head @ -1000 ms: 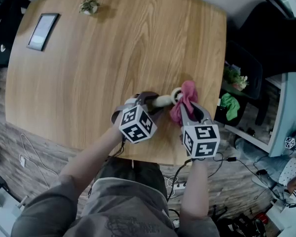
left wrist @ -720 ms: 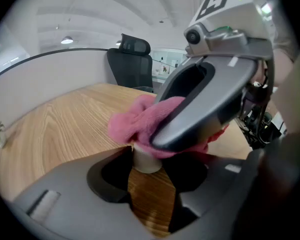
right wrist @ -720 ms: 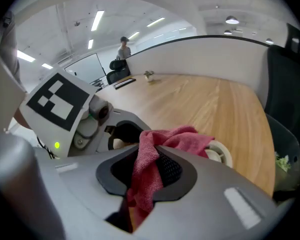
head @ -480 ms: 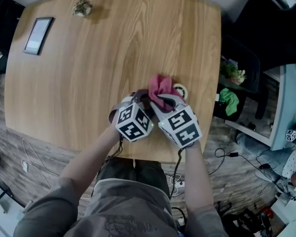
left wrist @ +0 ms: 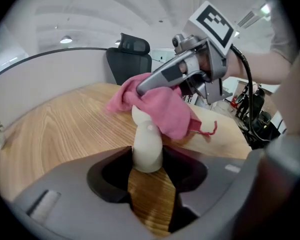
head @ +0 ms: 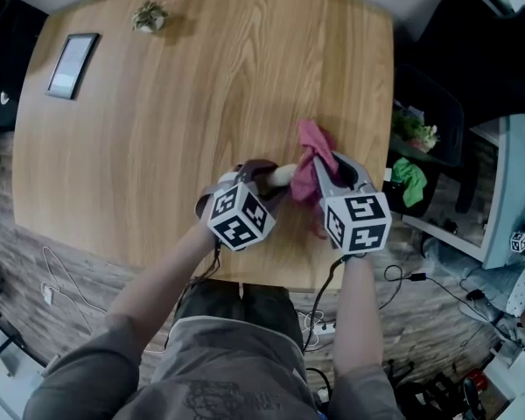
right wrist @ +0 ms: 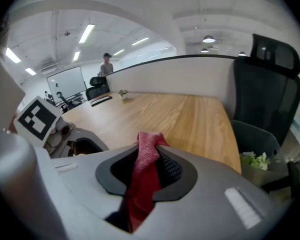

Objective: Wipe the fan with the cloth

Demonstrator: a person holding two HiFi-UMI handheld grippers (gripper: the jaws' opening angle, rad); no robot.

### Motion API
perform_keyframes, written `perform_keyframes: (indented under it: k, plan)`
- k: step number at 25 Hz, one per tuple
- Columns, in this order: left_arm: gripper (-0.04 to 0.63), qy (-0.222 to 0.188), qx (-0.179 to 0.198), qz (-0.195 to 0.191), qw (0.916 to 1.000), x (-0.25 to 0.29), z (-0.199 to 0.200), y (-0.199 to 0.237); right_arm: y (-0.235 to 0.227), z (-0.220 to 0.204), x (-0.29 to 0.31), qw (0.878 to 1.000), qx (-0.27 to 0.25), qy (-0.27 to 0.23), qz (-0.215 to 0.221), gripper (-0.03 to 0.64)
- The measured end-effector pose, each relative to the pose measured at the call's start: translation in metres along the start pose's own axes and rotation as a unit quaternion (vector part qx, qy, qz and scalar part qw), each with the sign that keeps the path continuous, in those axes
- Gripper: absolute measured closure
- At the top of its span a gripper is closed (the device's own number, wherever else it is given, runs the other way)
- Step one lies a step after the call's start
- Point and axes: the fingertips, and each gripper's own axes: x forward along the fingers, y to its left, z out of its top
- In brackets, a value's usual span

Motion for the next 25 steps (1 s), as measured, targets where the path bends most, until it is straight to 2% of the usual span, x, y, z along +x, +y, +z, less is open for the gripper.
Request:
perform_keyframes:
  k: [3,6,8,12,17,20,25]
  plan:
    - [0.402,0.001,0.002,-0.002,1.0000,0.000,0.000,0.000,-0.020,-0.005,-0.015,0.999,0.026,-0.006,-0.046,0.540]
    - [0.402,0.001,0.006,-0.003,1.0000,-0.001,0.000,-0.002,-0.015,-0.018,-0.026,0.999,0.017,0.021,-0.047,0.540]
    - [0.402,0.000,0.009,-0.002,1.0000,-0.002,0.000,-0.001,-0.002,-0.024,-0.027,0.999,0.016,0.038,-0.017,0.541]
    - [0.402,0.000,0.011,0.000,0.9999,-0.001,0.000,0.000,0.037,-0.025,-0.011,0.995,0.036,0.047,0.080,0.540]
    - [0.402,0.000,0.012,0.000,0.9999,0.001,0.000,0.000,0.082,-0.025,0.016,0.985,0.007,0.065,0.159,0.541]
    - [0.402,0.001,0.009,0.000,1.0000,0.001,0.000,-0.001,0.093,-0.025,0.019,0.983,0.010,0.066,0.172,0.541]
    - [0.397,0.002,-0.025,0.016,0.9996,-0.002,-0.002,0.001,0.084,-0.010,-0.002,0.988,0.027,0.033,0.146,0.540]
